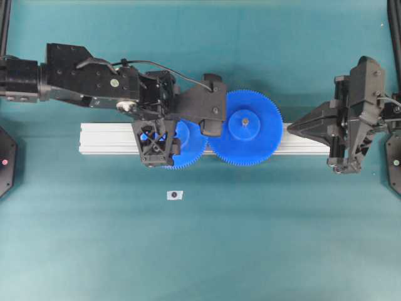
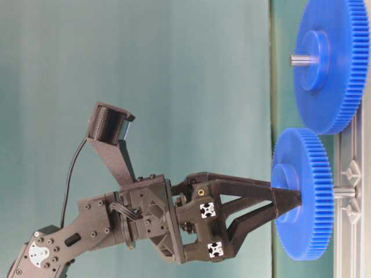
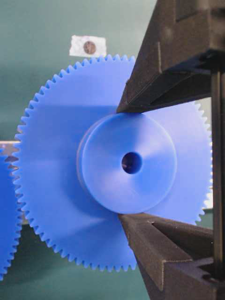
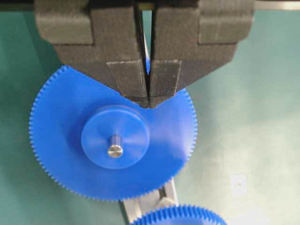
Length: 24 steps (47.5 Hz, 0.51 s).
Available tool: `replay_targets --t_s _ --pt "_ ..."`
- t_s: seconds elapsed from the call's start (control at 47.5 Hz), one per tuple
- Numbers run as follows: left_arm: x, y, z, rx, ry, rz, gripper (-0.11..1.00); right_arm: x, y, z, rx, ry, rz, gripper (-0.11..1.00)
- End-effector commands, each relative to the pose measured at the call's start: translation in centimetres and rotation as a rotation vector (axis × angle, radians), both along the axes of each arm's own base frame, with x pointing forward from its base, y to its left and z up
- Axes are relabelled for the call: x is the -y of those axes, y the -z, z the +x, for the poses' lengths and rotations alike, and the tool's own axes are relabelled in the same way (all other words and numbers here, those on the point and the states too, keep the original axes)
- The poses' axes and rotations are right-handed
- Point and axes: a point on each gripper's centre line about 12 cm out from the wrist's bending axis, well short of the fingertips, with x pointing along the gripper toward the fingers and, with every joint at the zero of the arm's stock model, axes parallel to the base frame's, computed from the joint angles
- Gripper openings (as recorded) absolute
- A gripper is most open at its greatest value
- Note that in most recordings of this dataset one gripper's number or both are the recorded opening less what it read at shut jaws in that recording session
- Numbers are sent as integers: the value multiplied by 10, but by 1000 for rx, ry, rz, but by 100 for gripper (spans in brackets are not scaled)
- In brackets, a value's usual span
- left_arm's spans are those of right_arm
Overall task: Insert the small gear onto the shaft.
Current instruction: 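Align the gear's bore with the left shaft beside the large gear, then push the small gear onto the left shaft, meshing with large gear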
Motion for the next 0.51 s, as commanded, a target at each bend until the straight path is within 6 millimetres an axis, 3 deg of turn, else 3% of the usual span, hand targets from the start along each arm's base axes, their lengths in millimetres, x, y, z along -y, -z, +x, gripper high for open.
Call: replay_targets --t_s 0.0,0.253,0.379,0.485 --pt "-2 -16 3 44 2 11 69 0 -5 3 21 5 6 4" --pt "0 -18 2 21 -3 5 70 0 -6 3 24 4 7 4" --pt "3 -19 2 15 5 5 91 0 -6 3 24 4 7 4" --pt "6 -21 3 21 13 7 92 0 -6 3 24 4 7 4"
